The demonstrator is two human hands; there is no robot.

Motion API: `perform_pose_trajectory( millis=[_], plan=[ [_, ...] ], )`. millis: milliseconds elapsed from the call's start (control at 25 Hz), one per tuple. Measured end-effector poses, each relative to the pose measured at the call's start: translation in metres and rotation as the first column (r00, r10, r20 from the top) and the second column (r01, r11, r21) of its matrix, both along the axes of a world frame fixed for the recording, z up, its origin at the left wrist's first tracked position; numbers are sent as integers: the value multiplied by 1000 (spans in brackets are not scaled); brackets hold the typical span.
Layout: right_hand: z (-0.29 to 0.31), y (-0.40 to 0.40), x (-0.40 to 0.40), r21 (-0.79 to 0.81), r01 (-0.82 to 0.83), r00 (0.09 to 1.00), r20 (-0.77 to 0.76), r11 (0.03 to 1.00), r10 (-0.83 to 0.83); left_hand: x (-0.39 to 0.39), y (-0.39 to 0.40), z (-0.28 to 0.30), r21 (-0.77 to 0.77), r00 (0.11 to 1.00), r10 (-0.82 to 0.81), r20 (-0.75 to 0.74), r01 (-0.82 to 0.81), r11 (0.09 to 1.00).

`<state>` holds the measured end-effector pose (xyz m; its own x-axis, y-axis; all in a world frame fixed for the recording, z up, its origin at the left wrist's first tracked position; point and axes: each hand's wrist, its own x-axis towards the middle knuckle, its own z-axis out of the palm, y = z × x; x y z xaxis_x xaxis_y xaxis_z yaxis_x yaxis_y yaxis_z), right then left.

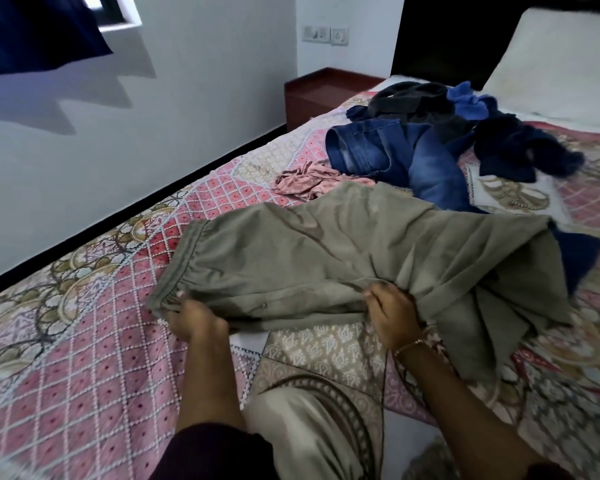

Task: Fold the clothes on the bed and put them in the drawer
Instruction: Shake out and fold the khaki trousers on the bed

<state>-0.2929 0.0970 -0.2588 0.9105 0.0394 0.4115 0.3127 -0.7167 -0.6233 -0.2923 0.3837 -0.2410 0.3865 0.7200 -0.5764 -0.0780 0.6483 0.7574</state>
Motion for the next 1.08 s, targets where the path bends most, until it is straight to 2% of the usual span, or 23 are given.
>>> perform_pose_trajectory(
  millis=[40,80,120,200,240,320,400,480,600,640,720,800,840,880,920,960,1000,1040,1080],
  plan=[
    [5,5,1,-12,56,996,-71,998,-57,-1,2,2,12,999,49,-5,-49,999],
    [9,8,3,-95,47,992,-115,994,-58,-4,6,5,2,998,33,44,-33,999],
    [12,9,4,-240,-28,983,-185,970,-17,-4,12,7,2,995,18,100,-18,1000],
    [19,11,8,-496,-216,946,-318,841,56,-5,26,22,26,968,-39,248,33,999],
    [24,13,9,-551,-268,931,-360,790,65,-5,35,30,63,948,-42,315,23,998],
    [33,17,10,-560,-292,931,-352,775,96,-2,52,35,130,923,-63,380,14,991],
    [38,28,10,-602,-236,971,-175,763,163,0,68,25,125,950,-73,305,36,991],
    [45,33,13,-741,-160,987,-126,653,98,-2,79,10,85,991,-59,118,49,995],
    [71,31,29,-768,-288,916,-396,572,-70,3,81,10,146,999,-36,-19,39,989],
    [88,30,39,-762,-248,910,-394,599,-125,8,80,15,168,999,-42,-5,42,985],
    [128,29,63,-674,17,963,-188,738,-194,17,72,29,247,985,-92,148,53,967],
    [161,35,76,-412,286,958,148,865,-247,27,66,42,337,947,-153,284,50,940],
    [167,39,73,-230,353,900,349,907,-262,32,67,43,339,942,-147,301,39,940],
    [161,40,68,-132,380,813,520,916,-262,36,72,38,332,946,-139,292,36,943],
    [146,38,54,-133,390,772,587,911,-244,36,77,31,315,952,-128,277,36,948],
    [121,37,33,-248,351,836,517,903,-183,34,86,17,296,958,-121,259,40,954],
    [88,35,10,-408,270,934,332,872,-134,31,95,-1,292,968,-118,220,50,955],
    [58,31,-12,-554,142,989,105,820,-100,24,101,-15,308,979,-132,158,78,948],
    [32,26,-31,-626,63,997,9,778,-74,19,105,-26,325,981,-152,124,105,940]
  ],
)
